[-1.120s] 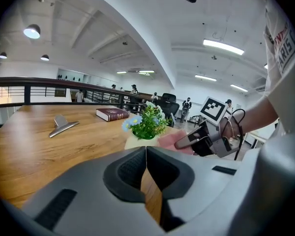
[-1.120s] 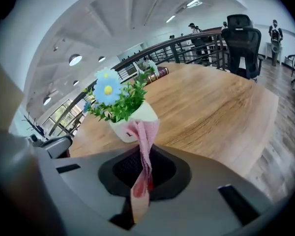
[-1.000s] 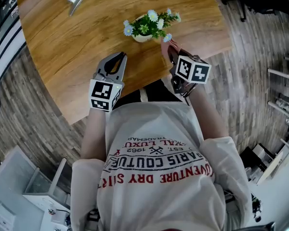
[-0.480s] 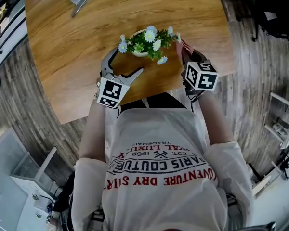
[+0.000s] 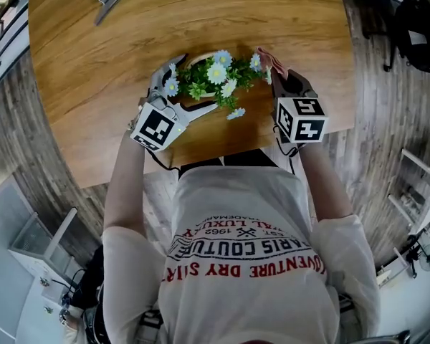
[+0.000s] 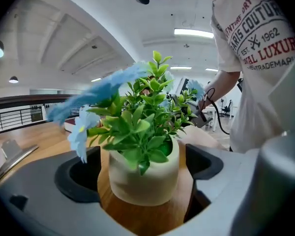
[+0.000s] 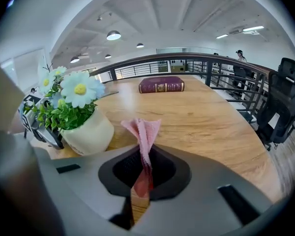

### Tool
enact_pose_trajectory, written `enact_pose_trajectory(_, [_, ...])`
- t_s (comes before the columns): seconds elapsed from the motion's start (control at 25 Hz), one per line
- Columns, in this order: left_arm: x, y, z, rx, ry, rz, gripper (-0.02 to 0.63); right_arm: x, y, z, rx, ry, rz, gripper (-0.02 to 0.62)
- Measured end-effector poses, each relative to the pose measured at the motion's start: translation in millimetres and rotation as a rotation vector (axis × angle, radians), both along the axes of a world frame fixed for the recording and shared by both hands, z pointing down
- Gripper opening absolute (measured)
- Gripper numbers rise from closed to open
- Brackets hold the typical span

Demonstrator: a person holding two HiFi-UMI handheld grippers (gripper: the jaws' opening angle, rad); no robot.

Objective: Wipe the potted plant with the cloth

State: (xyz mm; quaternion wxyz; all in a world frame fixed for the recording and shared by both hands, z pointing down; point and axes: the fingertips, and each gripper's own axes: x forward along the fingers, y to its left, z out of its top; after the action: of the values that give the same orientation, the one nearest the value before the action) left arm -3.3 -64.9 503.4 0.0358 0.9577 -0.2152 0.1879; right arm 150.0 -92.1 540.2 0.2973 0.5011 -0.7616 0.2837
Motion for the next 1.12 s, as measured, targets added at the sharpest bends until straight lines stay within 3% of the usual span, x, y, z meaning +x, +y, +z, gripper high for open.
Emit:
enact_pose_trajectory(0.28, [16.7, -0.3, 13.7, -0.051, -0.025, 0.117, 0.525, -4.8, -4.4, -0.1, 0.014, 0.011, -0.057, 0.040])
enact_pose_trajectory(0.48, [17.2, -5.4, 32.2, -0.091, -0.164, 0.128, 0.523, -3.2, -6.3, 3.7, 0.004, 0.008, -0.059, 0.040])
enact_pose_trajectory(0.56, [17.8, -5.3, 35.9, -0.101, -0.186, 0.130, 0.523, -2.4, -6.6, 5.5, -0.001, 0.009, -0.056, 0.040])
enact_pose_trajectory(1.0, [16.8, -7.6, 34.3, -0.086, -0.188, 0.106, 0.523, -3.7, -7.5, 8.9, -0.014, 0.016, -0.051, 0.038])
enact_pose_trajectory(1.12, [17.0, -8.5, 28.4, -0.078, -0.151, 0.079, 0.523, -4.4, -7.1, 7.3, -0.015, 0.021, -0.055, 0.038])
